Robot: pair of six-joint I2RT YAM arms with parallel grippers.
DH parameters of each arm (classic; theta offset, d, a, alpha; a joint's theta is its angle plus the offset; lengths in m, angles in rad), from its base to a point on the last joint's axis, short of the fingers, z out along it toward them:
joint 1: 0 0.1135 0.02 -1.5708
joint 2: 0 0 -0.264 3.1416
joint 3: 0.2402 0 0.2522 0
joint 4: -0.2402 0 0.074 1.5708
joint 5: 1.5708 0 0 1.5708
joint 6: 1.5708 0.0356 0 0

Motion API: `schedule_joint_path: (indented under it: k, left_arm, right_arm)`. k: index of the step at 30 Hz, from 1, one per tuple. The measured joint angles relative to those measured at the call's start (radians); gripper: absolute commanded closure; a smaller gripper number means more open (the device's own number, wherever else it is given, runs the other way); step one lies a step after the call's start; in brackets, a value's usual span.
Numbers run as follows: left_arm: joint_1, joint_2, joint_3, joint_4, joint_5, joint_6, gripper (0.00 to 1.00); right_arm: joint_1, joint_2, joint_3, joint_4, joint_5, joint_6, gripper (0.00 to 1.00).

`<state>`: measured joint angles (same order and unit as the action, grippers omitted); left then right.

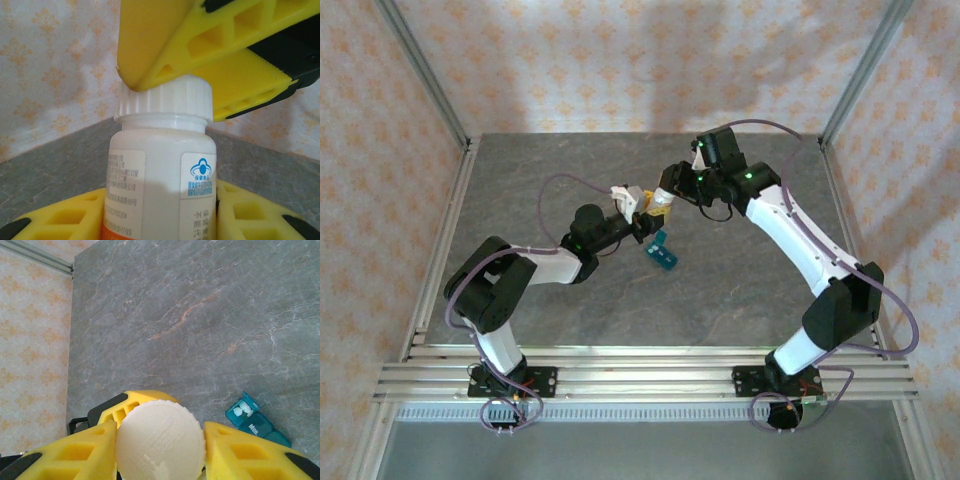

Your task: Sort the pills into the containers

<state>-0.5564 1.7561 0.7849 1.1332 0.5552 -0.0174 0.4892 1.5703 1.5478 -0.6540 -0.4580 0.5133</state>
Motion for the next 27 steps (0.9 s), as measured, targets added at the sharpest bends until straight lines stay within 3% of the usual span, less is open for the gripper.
schedule_joint_path:
  k: [7, 17, 24, 27]
  left_arm:
    - [-0.014, 0.0, 0.003, 0.047, 0.005, 0.005, 1.0]
    - [-0.02, 0.0, 0.011, 0.076, 0.013, 0.018, 1.0]
    - [-0.019, 0.0, 0.011, 0.077, 0.039, 0.018, 1.0]
    - [-0.018, 0.0, 0.011, 0.077, 0.043, 0.017, 1.0]
  right_arm:
    - [0.016, 0.012, 0.043, -0.045, 0.011, -0.005, 0.44]
    - [0.019, 0.02, 0.191, -0.134, 0.017, -0.084, 0.16]
    - [-0.007, 0.02, 0.263, -0.2, -0.005, -0.204, 0.15]
    - [-0.035, 0.02, 0.262, -0.219, -0.014, -0.253, 0.22]
